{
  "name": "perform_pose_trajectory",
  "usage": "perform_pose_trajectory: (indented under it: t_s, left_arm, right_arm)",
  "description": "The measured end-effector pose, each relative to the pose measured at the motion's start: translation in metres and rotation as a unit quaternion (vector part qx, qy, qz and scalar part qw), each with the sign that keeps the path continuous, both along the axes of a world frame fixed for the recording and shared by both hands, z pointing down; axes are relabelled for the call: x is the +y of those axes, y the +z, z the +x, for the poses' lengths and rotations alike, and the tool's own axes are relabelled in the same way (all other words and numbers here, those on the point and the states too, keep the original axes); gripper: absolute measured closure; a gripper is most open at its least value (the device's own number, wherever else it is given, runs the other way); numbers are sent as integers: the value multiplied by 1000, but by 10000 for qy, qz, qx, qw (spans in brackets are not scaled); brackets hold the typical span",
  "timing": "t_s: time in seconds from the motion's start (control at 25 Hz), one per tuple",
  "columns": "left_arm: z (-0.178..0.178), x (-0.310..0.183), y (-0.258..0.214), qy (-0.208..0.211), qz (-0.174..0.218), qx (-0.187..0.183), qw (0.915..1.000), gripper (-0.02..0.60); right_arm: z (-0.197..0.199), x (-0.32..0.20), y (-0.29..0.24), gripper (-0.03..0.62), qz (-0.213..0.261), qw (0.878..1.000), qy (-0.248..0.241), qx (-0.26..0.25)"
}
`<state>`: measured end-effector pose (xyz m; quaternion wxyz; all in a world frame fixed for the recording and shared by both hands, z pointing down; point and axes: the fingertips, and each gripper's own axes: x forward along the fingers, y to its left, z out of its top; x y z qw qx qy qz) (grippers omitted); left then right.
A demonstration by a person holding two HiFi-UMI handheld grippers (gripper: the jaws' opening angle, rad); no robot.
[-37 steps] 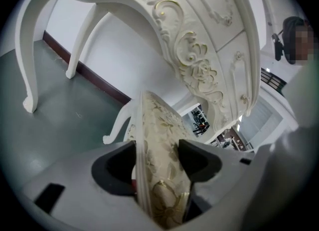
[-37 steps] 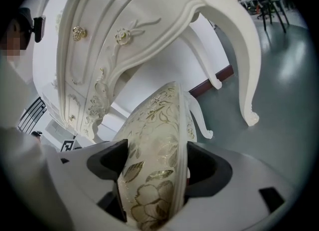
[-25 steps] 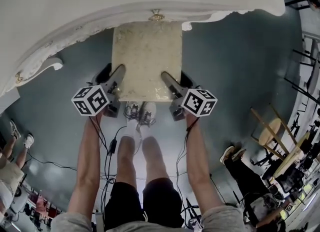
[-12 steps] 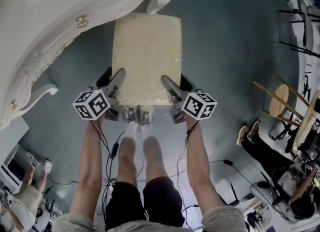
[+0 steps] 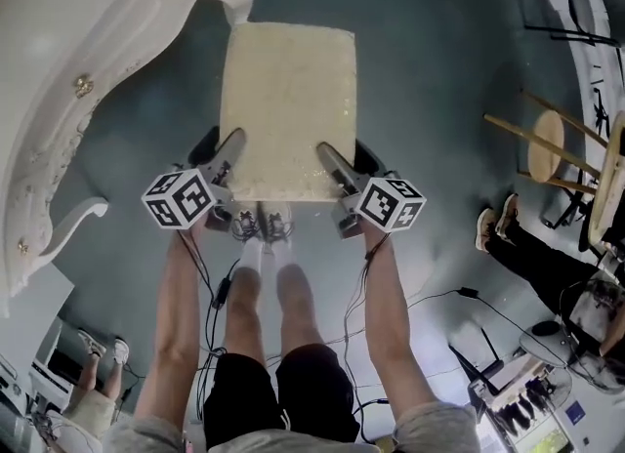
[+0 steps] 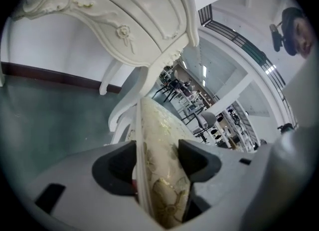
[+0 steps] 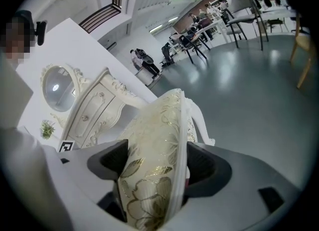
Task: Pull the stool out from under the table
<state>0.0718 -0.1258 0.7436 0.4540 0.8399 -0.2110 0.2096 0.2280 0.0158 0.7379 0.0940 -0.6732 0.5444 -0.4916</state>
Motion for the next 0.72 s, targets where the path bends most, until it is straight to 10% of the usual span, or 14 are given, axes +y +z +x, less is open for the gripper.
perform_pose_trajectory:
  t_s: [0.72]
  left_arm:
    - [122, 93, 26, 1453, 13, 70, 9894, 321]
  right_arm:
    - [74, 132, 20, 214, -155, 9887, 1486, 93]
